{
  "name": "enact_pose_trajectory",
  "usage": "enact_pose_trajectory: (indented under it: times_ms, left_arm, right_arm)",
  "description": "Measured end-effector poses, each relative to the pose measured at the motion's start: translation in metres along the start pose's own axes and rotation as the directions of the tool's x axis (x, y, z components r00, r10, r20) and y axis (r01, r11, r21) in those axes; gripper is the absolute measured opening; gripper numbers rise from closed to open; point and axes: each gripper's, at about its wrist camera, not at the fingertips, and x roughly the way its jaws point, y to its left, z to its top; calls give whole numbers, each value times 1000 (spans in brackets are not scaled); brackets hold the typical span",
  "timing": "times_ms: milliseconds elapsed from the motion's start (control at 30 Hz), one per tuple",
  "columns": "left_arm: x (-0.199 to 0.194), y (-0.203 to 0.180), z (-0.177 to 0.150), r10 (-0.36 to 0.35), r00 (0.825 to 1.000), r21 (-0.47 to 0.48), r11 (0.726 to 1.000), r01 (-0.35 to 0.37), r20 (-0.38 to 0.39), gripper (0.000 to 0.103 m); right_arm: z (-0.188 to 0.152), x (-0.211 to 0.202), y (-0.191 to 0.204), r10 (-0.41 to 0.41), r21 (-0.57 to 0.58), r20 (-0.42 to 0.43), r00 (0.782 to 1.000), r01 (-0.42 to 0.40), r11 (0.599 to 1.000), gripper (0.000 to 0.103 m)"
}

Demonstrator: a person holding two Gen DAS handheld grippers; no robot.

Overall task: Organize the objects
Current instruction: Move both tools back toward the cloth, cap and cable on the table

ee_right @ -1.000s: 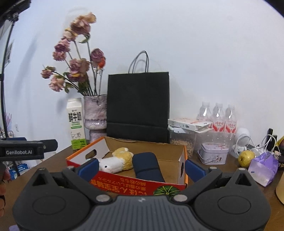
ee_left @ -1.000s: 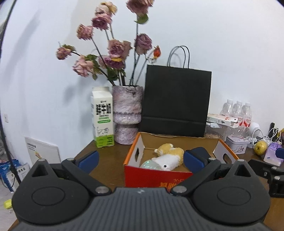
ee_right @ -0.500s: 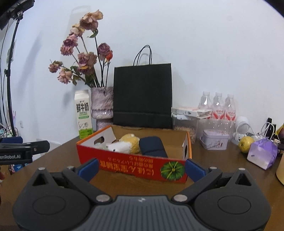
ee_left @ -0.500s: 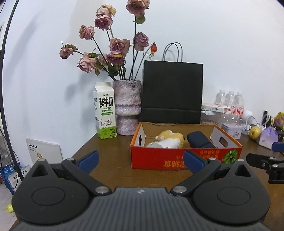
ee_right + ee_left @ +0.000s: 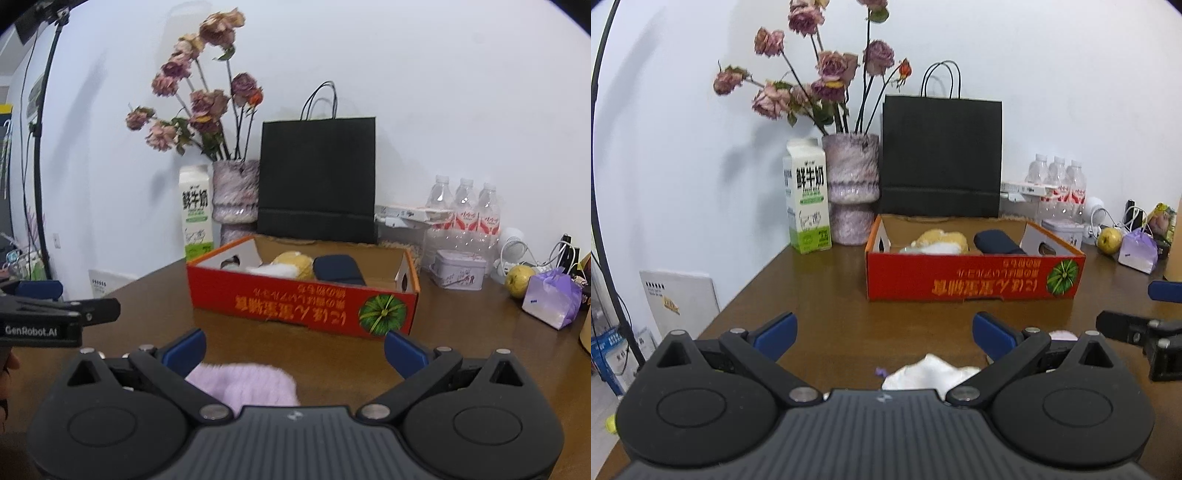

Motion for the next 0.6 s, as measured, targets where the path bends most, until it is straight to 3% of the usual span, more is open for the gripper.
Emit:
enact_pose_trajectory:
  times_ms: [600]
  left_arm:
    - [-17, 42, -13, -17, 997, 42, 999, 21, -80, 103]
  right_arm:
    - [-27, -9, 41, 24, -41, -108, 994, -29, 999, 103]
